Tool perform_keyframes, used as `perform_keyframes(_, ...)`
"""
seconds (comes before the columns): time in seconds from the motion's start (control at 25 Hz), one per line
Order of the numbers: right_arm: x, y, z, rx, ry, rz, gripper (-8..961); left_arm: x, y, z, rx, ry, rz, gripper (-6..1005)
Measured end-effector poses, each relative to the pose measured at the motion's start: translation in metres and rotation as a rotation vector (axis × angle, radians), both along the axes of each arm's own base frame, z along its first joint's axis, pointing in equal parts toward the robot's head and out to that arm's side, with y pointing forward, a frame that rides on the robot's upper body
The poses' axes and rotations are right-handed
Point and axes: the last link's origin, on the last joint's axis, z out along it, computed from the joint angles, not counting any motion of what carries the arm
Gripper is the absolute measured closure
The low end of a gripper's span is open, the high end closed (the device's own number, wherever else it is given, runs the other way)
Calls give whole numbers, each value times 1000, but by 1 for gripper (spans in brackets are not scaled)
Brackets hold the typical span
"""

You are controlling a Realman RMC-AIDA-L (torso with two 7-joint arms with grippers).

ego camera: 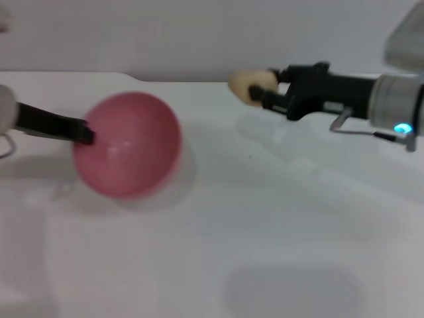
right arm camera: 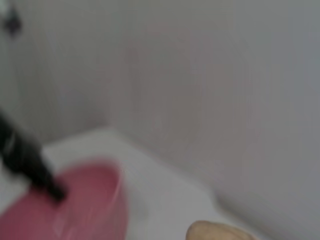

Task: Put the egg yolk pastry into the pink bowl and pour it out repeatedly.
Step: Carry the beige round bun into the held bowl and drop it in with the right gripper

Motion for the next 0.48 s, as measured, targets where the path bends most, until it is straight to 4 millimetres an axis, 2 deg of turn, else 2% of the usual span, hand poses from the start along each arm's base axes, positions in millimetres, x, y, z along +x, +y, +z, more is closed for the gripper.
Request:
perform_keyframes(0.12,-11,-6,15,-28,34,66,534,13,1,-21,-77,16,-38,994)
perform_keyframes(0.24,-28,-13,16,-86,32,148,560,29,0,-53,-193,59,-78,993)
perform_keyframes(0.28,-39,-18,6,-145,-3,209,568,33,0,-60,-213,69,-87,993)
perform_keyframes(0.32,-39,-18,6,-145,-3,209,577,38,1,-68,-232,83,-96,993)
perform_keyframes(0.48,-48,-30,-25,-272,-149,304,612,59,1,-89,-273,130,-142,992)
